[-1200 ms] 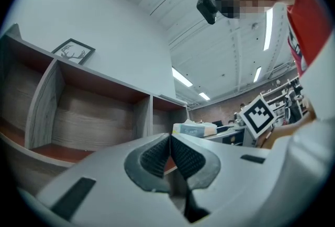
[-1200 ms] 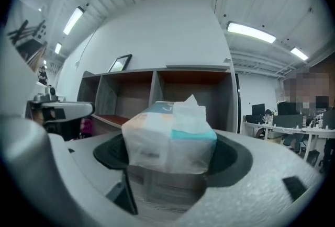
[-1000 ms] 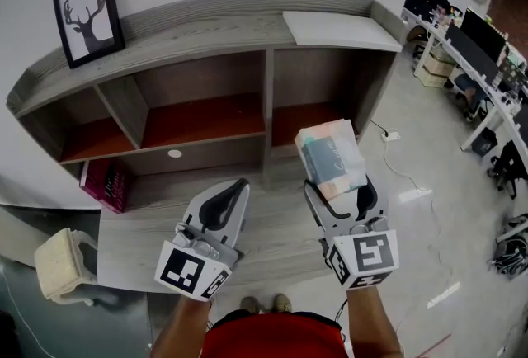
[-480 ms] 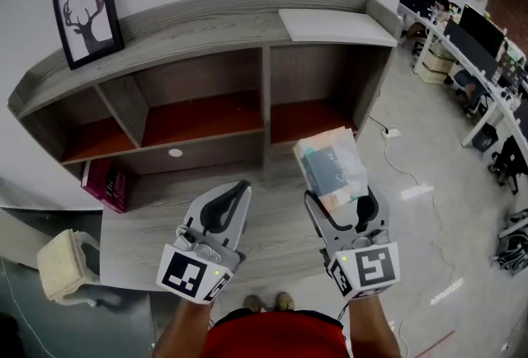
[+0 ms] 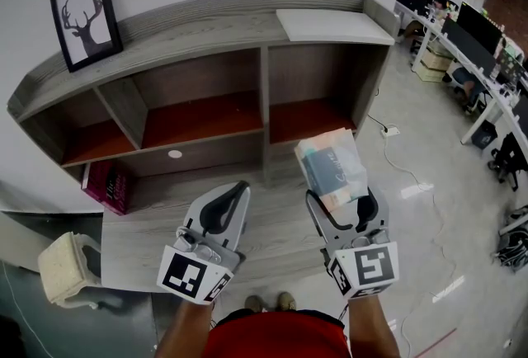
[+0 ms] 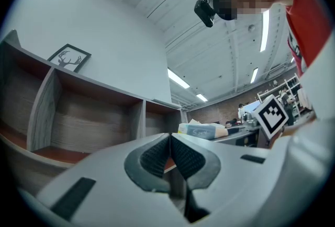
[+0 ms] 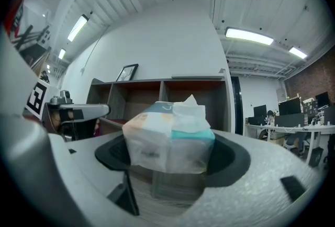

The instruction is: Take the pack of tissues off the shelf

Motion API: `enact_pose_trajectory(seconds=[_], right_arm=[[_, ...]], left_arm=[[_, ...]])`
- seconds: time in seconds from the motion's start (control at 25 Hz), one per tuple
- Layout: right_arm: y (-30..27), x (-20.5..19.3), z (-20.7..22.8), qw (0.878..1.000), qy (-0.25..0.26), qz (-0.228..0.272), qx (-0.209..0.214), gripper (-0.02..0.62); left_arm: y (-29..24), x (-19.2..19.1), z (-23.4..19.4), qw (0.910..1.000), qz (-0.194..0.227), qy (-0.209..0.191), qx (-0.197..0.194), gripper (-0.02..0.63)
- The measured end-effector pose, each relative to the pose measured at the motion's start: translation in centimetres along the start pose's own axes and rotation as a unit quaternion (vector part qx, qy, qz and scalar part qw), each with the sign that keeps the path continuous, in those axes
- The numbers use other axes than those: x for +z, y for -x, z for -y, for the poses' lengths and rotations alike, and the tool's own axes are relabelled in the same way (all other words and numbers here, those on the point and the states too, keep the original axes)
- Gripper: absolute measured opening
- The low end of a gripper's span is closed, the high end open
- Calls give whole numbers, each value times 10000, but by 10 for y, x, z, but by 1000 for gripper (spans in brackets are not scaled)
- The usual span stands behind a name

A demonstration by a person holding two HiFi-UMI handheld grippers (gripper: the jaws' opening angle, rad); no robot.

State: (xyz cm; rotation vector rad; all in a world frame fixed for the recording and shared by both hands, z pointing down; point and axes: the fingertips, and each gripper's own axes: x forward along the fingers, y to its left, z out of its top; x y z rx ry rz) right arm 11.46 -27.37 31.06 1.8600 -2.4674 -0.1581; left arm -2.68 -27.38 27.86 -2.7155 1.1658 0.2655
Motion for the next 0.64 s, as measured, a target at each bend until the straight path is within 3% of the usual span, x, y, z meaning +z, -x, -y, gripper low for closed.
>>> enact_pose_trajectory(seconds=[0.64], right_arm=[[-1, -9, 7, 9999, -119, -42, -115, 387]], left_arm=[[2, -1, 2, 10000, -8, -30, -14, 11]])
